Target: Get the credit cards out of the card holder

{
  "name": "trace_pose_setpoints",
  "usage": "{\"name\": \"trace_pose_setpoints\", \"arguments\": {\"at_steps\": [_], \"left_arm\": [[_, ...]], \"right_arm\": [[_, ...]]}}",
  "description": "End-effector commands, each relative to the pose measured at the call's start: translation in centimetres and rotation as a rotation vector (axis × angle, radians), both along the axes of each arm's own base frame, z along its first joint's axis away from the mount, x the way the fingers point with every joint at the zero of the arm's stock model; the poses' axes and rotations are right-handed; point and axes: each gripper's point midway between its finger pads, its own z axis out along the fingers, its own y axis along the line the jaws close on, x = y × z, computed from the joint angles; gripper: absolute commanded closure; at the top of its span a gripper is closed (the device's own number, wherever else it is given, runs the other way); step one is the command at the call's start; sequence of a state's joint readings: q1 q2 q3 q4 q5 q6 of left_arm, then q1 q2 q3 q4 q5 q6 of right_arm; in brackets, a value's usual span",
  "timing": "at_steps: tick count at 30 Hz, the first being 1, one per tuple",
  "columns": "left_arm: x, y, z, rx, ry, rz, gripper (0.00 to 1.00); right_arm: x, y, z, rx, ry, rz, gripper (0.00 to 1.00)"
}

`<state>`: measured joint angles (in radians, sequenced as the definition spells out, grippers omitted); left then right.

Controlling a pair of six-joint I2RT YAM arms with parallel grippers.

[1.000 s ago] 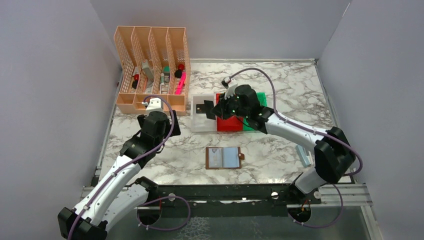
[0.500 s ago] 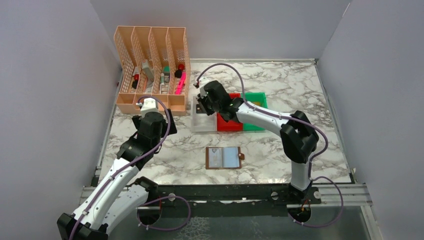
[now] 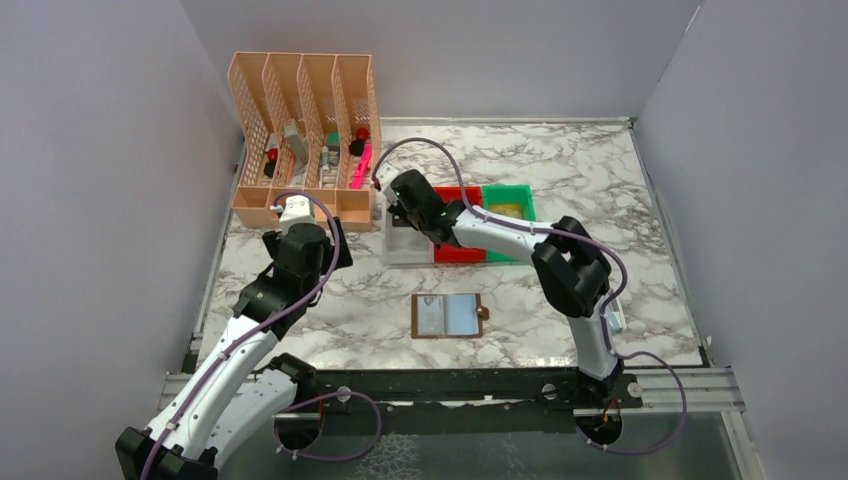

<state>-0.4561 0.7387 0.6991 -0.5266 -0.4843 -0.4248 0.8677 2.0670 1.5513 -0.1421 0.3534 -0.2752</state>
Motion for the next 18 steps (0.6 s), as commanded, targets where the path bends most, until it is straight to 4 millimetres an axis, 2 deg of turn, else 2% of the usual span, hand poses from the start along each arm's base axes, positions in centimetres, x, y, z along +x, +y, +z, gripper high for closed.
{"name": "trace_pose_setpoints", "arguments": {"at_steps": [1, 9, 18], "left_arm": [[0.0, 0.4, 0.3, 0.004, -0.002, 0.014, 0.02], [0.1, 0.5, 0.2, 0.003, -0.001, 0.018, 0.02], [0.1, 0.5, 0.1, 0.001, 0.002, 0.014, 0.02]], "right_arm": [[1.9, 0.1, -0.3, -0.098, -0.088, 0.028, 0.92], [3.2, 0.3, -2.2, -0.198, -0.15, 0.078, 0.84], [1.9, 0.6, -4.3, -0.22, -0.084, 0.155, 0.78]]}}
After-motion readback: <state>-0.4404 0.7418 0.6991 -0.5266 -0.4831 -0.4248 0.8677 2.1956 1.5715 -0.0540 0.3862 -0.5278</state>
